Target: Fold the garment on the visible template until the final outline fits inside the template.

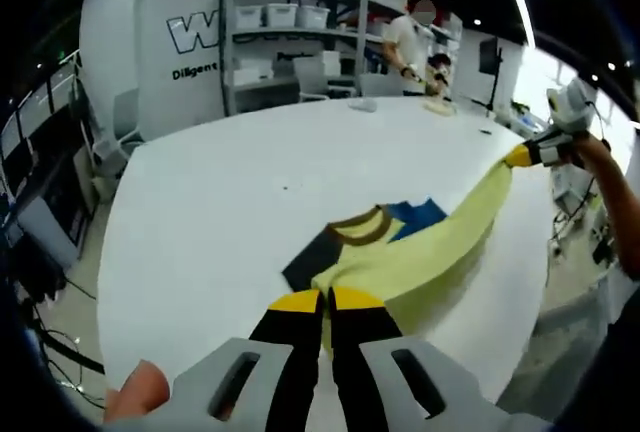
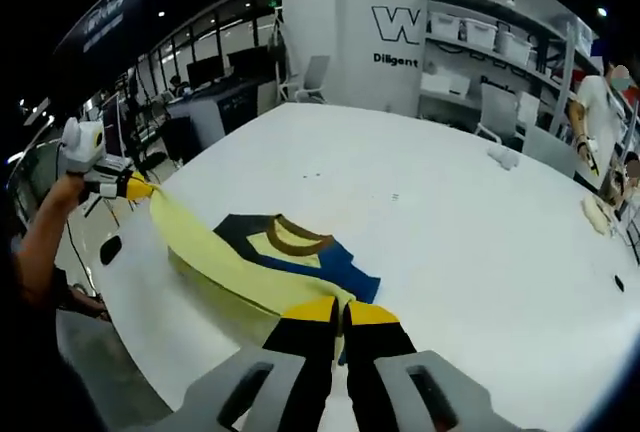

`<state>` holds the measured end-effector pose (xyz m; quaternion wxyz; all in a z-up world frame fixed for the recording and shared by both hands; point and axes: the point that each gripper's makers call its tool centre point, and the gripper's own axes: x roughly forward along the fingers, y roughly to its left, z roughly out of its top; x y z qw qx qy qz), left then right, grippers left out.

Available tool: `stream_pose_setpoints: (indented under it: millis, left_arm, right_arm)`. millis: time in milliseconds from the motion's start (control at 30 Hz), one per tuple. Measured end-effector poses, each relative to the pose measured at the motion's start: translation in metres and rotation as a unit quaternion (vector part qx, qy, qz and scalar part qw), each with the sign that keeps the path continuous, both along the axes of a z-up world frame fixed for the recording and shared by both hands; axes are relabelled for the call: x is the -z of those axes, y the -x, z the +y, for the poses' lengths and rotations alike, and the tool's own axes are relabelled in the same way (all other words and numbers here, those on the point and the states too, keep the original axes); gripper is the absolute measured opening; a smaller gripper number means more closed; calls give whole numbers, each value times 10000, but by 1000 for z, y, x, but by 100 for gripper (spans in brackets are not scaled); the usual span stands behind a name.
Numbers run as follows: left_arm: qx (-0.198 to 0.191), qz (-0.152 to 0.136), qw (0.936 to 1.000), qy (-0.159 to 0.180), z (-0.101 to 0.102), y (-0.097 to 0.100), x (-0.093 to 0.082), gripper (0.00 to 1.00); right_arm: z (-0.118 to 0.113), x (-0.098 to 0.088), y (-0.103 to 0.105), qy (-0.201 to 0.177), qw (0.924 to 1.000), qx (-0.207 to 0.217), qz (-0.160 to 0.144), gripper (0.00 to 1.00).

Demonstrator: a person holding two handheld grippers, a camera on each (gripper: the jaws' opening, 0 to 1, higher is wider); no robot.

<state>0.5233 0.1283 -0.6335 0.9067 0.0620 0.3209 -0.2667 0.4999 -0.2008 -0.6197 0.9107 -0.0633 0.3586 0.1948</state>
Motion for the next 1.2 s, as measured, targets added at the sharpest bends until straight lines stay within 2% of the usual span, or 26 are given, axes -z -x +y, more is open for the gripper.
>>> stream_pose_setpoints:
  millis: [300, 567, 700, 933, 1200]
  left_arm:
    - [-161, -29, 9999, -13, 1, -43, 13, 0]
    - [-381, 95, 9992, -44, 6, -77, 41, 0]
    - [-457, 137, 9988, -114, 6, -86, 56, 0]
    - [-586, -48, 9982, -132, 4, -104, 74, 0]
    - [-742, -92, 9970, -216, 1, -114, 104, 0]
  right_arm:
    - [-4, 14, -44, 31, 9999, 82, -54, 0]
    - [-4, 40, -81, 65, 9999, 148, -50, 0]
    - [-3, 51, -92, 171, 9997, 136, -54, 0]
    - [-7, 73, -107, 287, 9993, 216, -78, 0]
    - [-12, 111, -117, 541, 9982, 235, -92, 0]
